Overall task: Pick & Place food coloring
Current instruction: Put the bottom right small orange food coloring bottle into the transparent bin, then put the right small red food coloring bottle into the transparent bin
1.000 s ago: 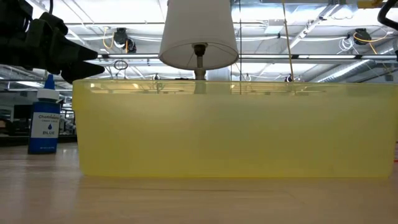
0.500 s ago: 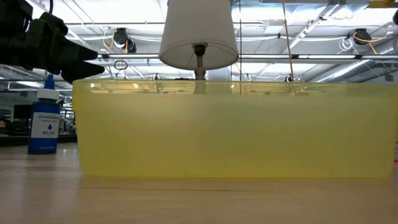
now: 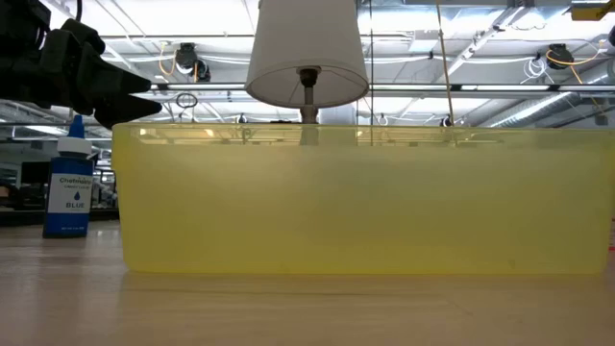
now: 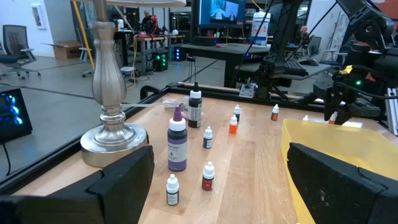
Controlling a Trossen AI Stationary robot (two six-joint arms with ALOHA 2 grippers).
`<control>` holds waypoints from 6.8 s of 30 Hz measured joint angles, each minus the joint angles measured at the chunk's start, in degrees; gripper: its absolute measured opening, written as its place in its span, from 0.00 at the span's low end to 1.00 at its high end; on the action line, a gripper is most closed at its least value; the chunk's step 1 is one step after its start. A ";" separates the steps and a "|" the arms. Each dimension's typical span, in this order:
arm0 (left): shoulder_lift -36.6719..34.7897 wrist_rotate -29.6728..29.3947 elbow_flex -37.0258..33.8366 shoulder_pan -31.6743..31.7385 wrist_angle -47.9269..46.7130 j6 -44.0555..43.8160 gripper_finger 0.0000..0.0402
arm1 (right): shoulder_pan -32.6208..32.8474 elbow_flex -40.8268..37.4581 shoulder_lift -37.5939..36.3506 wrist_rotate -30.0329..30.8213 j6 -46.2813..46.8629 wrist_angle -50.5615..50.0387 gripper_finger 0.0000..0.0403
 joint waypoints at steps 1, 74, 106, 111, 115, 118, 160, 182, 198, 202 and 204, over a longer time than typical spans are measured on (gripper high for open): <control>0.00 0.00 0.00 0.02 0.00 -0.02 0.91 | 0.00 0.02 0.00 0.00 -0.02 0.00 0.45; -0.02 -0.02 0.00 0.02 0.00 -0.02 0.91 | -27.00 22.59 -9.01 23.48 -80.70 17.68 0.15; -0.02 0.03 0.00 0.00 0.02 -0.02 0.91 | -32.96 27.65 17.93 9.05 -77.31 -0.77 0.15; -0.02 0.04 0.00 0.02 0.00 -0.02 0.91 | -32.98 26.36 18.51 8.96 -76.88 0.01 0.15; -0.02 0.04 0.00 0.01 0.01 -0.02 0.91 | -32.98 25.79 18.49 8.96 -76.32 0.53 0.18; -0.02 0.04 0.00 0.02 0.00 -0.02 0.91 | -32.98 25.79 18.49 8.83 -75.84 1.20 0.22; -0.02 0.11 -0.02 0.00 -0.04 -0.02 0.91 | -26.85 25.48 0.77 6.16 -47.82 -37.33 0.40; -0.02 0.26 -0.02 0.00 0.00 0.00 0.91 | -27.18 -6.87 -21.67 10.40 -41.57 -16.92 0.54; -0.02 0.24 -0.02 0.00 0.00 -0.02 0.91 | -30.23 -19.64 -25.07 8.79 -40.78 -0.70 0.53; -0.02 0.24 -0.02 0.02 0.00 -0.02 0.91 | -30.49 -20.74 -25.05 8.74 -40.72 0.74 0.53; -0.02 0.22 -0.01 0.00 0.00 -0.02 0.91 | -30.49 -21.01 -25.05 8.74 -40.74 0.72 0.53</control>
